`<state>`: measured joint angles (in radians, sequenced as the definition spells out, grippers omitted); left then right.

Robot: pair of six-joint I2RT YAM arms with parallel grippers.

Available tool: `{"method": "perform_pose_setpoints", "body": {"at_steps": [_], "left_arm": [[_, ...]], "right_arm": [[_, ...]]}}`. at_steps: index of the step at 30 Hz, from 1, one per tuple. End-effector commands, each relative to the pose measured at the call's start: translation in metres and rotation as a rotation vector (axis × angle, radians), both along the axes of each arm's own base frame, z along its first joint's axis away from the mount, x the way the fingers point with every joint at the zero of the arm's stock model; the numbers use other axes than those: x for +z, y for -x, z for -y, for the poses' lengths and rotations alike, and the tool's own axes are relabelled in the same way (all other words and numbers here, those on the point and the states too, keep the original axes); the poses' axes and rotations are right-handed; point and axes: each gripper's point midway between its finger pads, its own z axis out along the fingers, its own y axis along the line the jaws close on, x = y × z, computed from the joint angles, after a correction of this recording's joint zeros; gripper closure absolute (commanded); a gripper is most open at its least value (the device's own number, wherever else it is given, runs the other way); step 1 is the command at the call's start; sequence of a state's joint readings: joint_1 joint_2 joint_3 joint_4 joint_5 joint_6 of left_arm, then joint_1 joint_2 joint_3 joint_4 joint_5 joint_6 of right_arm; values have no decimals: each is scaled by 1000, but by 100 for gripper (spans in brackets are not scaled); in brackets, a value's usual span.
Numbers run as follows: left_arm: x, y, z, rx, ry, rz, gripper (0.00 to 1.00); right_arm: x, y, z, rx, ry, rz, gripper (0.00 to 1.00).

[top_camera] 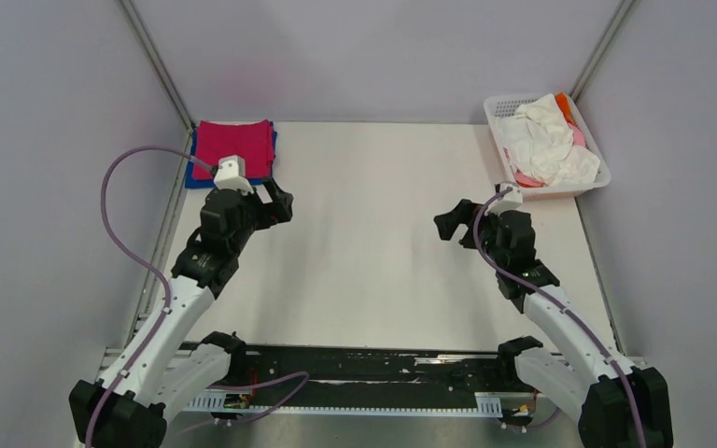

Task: Fold and stack the t-shirts
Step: Grab crumpled tshirt from bin with the right arm

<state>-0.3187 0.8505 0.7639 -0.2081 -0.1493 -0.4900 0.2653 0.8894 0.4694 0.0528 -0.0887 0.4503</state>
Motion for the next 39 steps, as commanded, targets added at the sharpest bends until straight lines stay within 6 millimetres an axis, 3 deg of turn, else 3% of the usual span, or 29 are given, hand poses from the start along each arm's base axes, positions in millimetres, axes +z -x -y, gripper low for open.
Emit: {"method": "perform_pose_setpoints", "body": {"at_steps": [1,7,10,14,19,22,26,33,36,39], "left_arm": [[3,-14,-5,33,-39,28,0],[-6,-20,-4,29,-61,15,0],[-12,-22,-6,42,-73,-3,0],[-14,-22,-10,62,-82,-4,0],[-15,-23,-14,79,-89,0,0],[-16,-24,-14,82,-91,-2,0],[-18,-28,-13,83,-92,-7,0],[-24,-36,-10,82,-99,-28,0],[-27,-38,-9,80,-103,-41,0],[-28,-40,-10,88,-106,-43,0]], "right_arm": [[51,-32,0,-45,-23,120,0],[64,-87,39,-284,117,70,0],[60,-120,81,-438,205,-60,0],[69,-171,142,-570,209,-134,0],[49,-226,235,-747,289,-262,0],[32,-250,272,-764,284,-300,1],[3,-276,306,-775,266,-324,3],[-33,-312,327,-760,214,-319,9],[-40,-321,322,-734,175,-311,14],[-41,-326,312,-702,112,-302,27]]}}
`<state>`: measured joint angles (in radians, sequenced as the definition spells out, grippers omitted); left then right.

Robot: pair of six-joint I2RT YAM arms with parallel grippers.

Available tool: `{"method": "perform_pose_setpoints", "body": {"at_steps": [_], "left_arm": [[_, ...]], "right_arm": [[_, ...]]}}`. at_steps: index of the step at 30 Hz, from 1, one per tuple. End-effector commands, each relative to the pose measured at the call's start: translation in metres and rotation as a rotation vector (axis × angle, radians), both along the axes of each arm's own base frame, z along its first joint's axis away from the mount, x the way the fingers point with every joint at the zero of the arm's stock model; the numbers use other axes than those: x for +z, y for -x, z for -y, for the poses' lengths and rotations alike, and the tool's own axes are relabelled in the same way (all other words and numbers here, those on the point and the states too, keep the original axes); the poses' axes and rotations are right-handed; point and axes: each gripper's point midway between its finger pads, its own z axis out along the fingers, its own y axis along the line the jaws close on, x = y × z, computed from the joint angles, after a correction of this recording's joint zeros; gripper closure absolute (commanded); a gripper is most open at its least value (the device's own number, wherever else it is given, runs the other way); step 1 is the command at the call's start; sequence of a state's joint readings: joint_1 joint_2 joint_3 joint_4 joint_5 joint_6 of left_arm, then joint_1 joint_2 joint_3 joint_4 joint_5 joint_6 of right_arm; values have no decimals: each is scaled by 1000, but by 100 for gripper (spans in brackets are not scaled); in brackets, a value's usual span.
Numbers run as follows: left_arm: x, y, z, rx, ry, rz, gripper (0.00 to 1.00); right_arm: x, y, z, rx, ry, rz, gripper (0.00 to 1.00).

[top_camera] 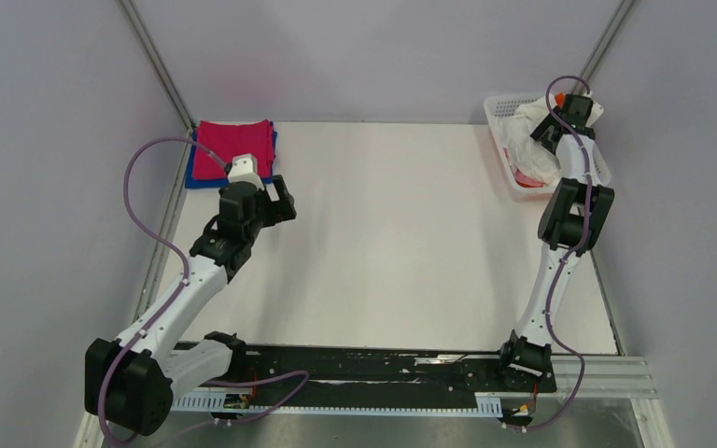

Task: Fold and stack the t-shirts
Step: Grab crumpled tshirt from bin with the right arm

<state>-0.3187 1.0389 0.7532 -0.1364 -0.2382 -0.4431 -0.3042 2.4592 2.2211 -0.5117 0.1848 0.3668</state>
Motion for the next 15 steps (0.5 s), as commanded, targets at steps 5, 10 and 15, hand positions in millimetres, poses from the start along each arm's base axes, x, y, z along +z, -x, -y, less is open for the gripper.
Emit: {"method": "perform_pose_setpoints", "body": {"at_steps": [5,10,15], "left_arm": [[19,-11,-2,20,2,60,0],[20,-10,-4,31,0,65,0],[21,-9,-4,33,4,67,0]], "right_arm": [[39,-29,-20,59,-93,170,71],[78,-27,-20,74,-58,226,96],[163,-17,-20,103,36,345,100]]}}
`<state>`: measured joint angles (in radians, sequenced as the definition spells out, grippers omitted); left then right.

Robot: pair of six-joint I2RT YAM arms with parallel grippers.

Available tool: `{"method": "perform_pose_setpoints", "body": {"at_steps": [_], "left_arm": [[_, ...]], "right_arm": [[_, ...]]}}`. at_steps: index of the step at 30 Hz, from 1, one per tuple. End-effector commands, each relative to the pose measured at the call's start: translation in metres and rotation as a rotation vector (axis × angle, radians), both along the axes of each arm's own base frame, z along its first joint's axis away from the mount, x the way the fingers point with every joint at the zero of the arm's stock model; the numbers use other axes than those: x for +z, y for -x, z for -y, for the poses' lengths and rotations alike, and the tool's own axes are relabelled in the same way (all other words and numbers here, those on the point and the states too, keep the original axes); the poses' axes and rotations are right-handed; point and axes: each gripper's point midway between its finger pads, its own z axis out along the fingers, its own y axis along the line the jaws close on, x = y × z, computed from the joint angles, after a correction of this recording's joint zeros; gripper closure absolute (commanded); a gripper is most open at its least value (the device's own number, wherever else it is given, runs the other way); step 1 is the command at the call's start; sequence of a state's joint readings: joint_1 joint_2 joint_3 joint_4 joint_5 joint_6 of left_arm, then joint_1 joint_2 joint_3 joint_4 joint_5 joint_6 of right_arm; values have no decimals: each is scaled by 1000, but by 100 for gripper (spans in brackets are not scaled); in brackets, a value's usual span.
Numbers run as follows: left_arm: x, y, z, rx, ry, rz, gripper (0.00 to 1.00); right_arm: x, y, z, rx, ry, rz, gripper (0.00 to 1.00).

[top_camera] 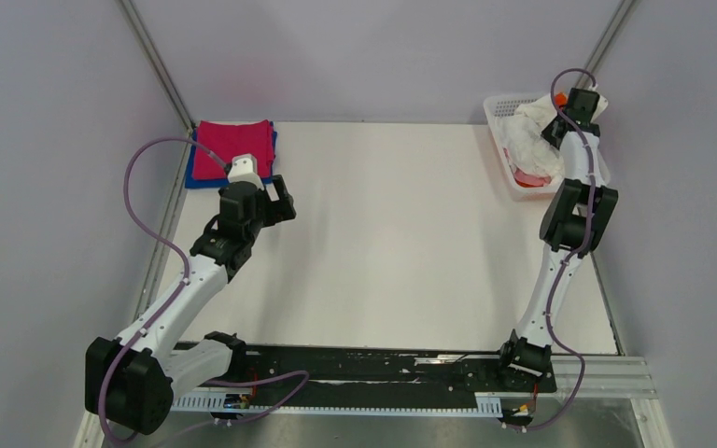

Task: Fold and stack the t-shirts
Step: Grab crumpled tshirt from bin with the right arm, then move the tshirt to the center of the board

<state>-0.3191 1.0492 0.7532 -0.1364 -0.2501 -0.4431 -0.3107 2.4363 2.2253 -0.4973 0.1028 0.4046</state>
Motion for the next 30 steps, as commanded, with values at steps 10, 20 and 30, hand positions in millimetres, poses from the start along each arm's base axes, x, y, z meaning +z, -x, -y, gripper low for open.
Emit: {"method": "perform_pose_setpoints", "body": {"at_steps": [10,20,30], "left_arm": [[27,-4,-3,26,27,89,0],[33,7,-10,57,44,105,0],[44,23,-25,124,70,145,0]], "right_arm": [[337,46,-59,207,169,669,100],[457,126,-204,691,32,957,100],[514,212,-374,1180,-119,1107,100]]}}
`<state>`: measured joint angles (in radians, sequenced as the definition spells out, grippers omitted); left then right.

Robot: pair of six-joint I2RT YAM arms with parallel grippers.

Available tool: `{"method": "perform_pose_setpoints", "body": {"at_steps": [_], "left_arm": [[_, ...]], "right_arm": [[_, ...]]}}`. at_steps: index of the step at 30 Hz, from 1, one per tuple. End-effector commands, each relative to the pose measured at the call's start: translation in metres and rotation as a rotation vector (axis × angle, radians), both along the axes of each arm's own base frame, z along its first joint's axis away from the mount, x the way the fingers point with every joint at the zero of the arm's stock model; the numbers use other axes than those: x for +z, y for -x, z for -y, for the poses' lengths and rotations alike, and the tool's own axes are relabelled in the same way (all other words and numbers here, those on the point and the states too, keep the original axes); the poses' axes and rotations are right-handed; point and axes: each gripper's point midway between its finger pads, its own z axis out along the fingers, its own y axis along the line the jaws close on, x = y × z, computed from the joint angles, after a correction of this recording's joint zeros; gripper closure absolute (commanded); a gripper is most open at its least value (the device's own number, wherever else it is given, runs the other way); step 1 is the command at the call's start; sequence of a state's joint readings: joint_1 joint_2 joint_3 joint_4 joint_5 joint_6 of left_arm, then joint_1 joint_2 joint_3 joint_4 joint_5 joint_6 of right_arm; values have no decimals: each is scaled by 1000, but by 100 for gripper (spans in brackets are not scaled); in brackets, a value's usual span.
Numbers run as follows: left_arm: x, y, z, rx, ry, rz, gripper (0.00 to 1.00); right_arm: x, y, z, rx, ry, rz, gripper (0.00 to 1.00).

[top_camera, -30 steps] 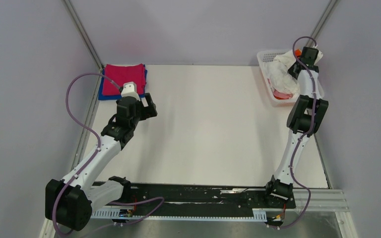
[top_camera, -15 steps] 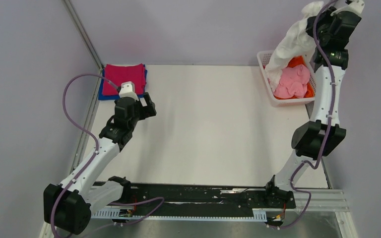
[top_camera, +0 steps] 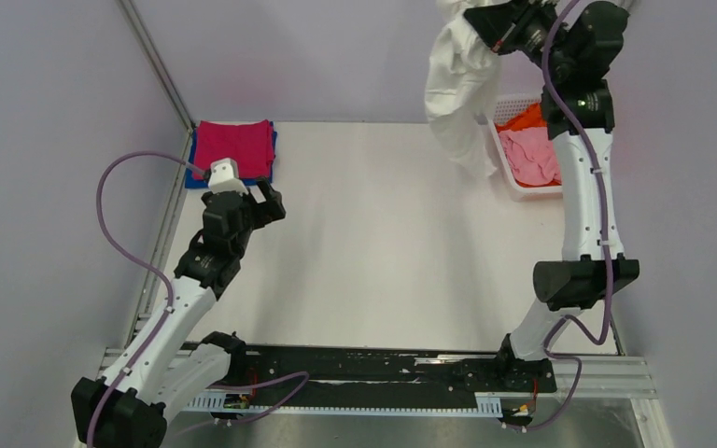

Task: Fold and stack the t-shirts
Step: Move the tshirt to the center of the board, then flatten out the tshirt

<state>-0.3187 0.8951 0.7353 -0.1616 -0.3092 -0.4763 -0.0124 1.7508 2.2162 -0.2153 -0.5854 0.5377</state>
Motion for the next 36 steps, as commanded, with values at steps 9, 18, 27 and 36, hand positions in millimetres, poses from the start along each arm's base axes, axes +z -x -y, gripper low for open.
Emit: {"method": "perform_pose_setpoints", "body": {"at_steps": [9,18,27,36], "left_arm": [[9,18,-20,110,45,6,0],[-6,31,-33,219,73,-111,0],[-66,23,3,102,115,-323,0],[-140,0,30,39,92,-563,0]], "right_arm": [[16,73,-92,78,-159,-36,100],[-252,89,3,-466,-89,-549,57],[-370,116,72,-769,196,-826,0],[-391,95,27,-469,342,-808,0]]}}
